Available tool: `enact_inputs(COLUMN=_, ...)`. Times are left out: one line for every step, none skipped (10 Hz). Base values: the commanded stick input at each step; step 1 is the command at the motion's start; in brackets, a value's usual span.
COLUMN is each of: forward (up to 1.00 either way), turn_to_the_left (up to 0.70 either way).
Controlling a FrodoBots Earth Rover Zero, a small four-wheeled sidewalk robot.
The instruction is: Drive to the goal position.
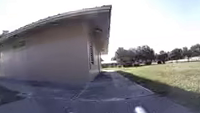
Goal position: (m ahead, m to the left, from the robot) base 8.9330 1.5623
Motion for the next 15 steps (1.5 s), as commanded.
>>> enact_inputs(forward=0.7, turn_to_the_left=0.0)
enact_inputs(forward=0.7, turn_to_the_left=0.0)
enact_inputs(forward=0.7, turn_to_the_left=0.0)
enact_inputs(forward=0.7, turn_to_the_left=0.0)
enact_inputs(forward=0.7, turn_to_the_left=0.0)
enact_inputs(forward=0.7, turn_to_the_left=0.0)
enact_inputs(forward=0.7, turn_to_the_left=0.0)
enact_inputs(forward=0.7, turn_to_the_left=0.0)
enact_inputs(forward=0.7, turn_to_the_left=0.0)
enact_inputs(forward=0.7, turn_to_the_left=0.0)
enact_inputs(forward=0.7, turn_to_the_left=0.0)
enact_inputs(forward=0.7, turn_to_the_left=0.0)
enact_inputs(forward=0.7, turn_to_the_left=0.0)
enact_inputs(forward=0.7, turn_to_the_left=0.0)
enact_inputs(forward=0.7, turn_to_the_left=0.0)
